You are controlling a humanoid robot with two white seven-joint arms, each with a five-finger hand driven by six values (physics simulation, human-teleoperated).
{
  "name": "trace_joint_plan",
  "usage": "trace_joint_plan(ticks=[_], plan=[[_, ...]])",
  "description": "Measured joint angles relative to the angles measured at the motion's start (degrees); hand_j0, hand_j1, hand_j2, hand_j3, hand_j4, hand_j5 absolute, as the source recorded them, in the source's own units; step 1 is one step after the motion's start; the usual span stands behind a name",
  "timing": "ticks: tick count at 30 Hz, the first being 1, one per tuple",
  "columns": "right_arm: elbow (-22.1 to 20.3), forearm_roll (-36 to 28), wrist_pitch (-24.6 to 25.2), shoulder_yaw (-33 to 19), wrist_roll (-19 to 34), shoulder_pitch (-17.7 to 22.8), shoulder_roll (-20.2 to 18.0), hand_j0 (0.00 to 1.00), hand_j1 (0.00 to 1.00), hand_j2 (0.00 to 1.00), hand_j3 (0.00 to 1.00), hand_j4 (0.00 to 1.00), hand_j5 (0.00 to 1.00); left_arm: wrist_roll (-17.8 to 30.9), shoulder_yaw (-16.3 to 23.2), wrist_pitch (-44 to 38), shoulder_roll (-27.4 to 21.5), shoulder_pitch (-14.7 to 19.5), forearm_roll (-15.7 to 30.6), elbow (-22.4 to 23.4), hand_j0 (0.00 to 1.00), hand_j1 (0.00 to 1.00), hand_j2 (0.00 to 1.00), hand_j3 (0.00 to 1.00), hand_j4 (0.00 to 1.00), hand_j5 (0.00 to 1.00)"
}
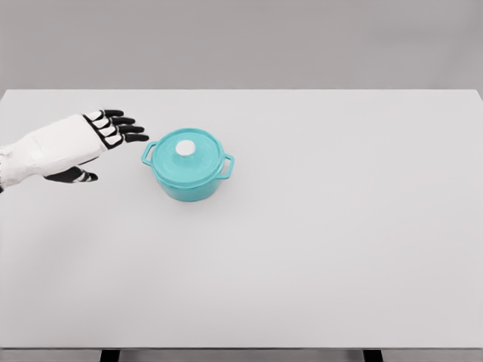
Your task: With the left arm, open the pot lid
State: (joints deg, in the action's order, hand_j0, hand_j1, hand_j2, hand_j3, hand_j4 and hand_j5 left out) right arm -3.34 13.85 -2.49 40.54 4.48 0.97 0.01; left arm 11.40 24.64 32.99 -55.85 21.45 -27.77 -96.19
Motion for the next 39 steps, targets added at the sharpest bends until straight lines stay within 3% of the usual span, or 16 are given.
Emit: trace_joint_plan(ticks=[5,9,13,14,17,20,21,24,26,28,31,35,39], plan=[[-0.01,-0.04,0.20,-0.01,0.14,0.18,0.00,1.00,1.00,1.00,1.00,1.00,1.00,0.67,0.39,0.15,0.18,0.61,-0.19,-0.01,1.00,1.00,1.00,1.00,1.00,1.00],[0.01,-0.04,0.27,-0.02,0.16,0.18,0.00,1.00,1.00,1.00,1.00,1.00,1.00,4.89,0.40,0.23,0.42,1.93,-0.14,-0.09,1.00,1.00,1.00,1.00,1.00,1.00],[0.00,-0.05,0.28,-0.02,0.16,0.18,0.00,1.00,1.00,1.00,1.00,1.00,1.00,8.46,1.70,0.74,-1.26,10.81,1.21,1.05,1.00,1.00,1.00,1.00,1.00,1.00],[0.01,-0.05,0.29,-0.02,0.16,0.18,0.00,1.00,1.00,1.00,1.00,1.00,1.00,8.86,3.12,1.10,-2.39,12.30,1.54,1.79,1.00,1.00,1.00,1.00,1.00,1.00],[0.00,-0.05,0.29,-0.02,0.16,0.18,0.00,1.00,1.00,1.00,1.00,1.00,1.00,9.52,9.11,1.70,-3.10,20.90,2.04,4.09,1.00,1.00,1.00,1.00,1.00,1.00],[-0.01,-0.04,0.30,-0.02,0.16,0.17,0.00,1.00,1.00,1.00,1.00,1.00,1.00,13.86,15.57,1.96,2.45,31.00,1.83,7.22,1.00,1.00,1.00,1.00,1.00,1.00],[-0.01,-0.05,0.29,-0.02,0.16,0.18,0.00,1.00,1.00,1.00,1.00,1.00,1.00,16.31,17.84,1.93,4.92,32.25,1.93,8.48,1.00,1.00,1.00,1.00,1.00,1.00],[0.00,-0.05,0.30,-0.02,0.16,0.18,0.00,1.00,1.00,1.00,1.00,1.00,1.00,20.66,22.12,2.08,9.65,33.22,1.85,10.36,1.00,1.00,1.00,1.00,1.00,1.00],[0.00,-0.05,0.29,-0.02,0.16,0.18,0.00,1.00,1.00,1.00,1.00,1.00,1.00,22.08,24.38,2.08,11.69,35.59,1.96,11.00,1.00,1.00,1.00,1.00,1.00,1.00],[0.01,-0.05,0.29,-0.02,0.16,0.18,0.00,1.00,1.00,1.00,1.00,1.00,1.00,22.84,26.42,2.12,13.60,35.86,2.01,11.94,1.00,1.00,1.00,1.00,1.00,1.00],[0.00,-0.05,0.30,-0.02,0.17,0.18,0.00,1.00,1.00,1.00,1.00,1.00,1.00,23.34,28.17,2.11,16.11,36.56,2.15,13.44,1.00,1.00,1.00,1.00,1.00,1.00],[0.00,-0.05,0.29,-0.02,0.17,0.18,0.00,1.00,1.00,1.00,1.00,1.00,1.00,23.55,29.15,1.86,17.53,36.74,2.26,14.12,0.89,0.89,0.89,0.89,0.89,0.89],[0.02,-0.05,0.29,-0.02,0.17,0.18,0.00,1.00,1.00,1.00,1.00,1.00,1.00,23.61,29.97,1.74,17.95,36.83,2.26,14.78,0.89,0.89,0.89,0.89,0.89,0.89]])
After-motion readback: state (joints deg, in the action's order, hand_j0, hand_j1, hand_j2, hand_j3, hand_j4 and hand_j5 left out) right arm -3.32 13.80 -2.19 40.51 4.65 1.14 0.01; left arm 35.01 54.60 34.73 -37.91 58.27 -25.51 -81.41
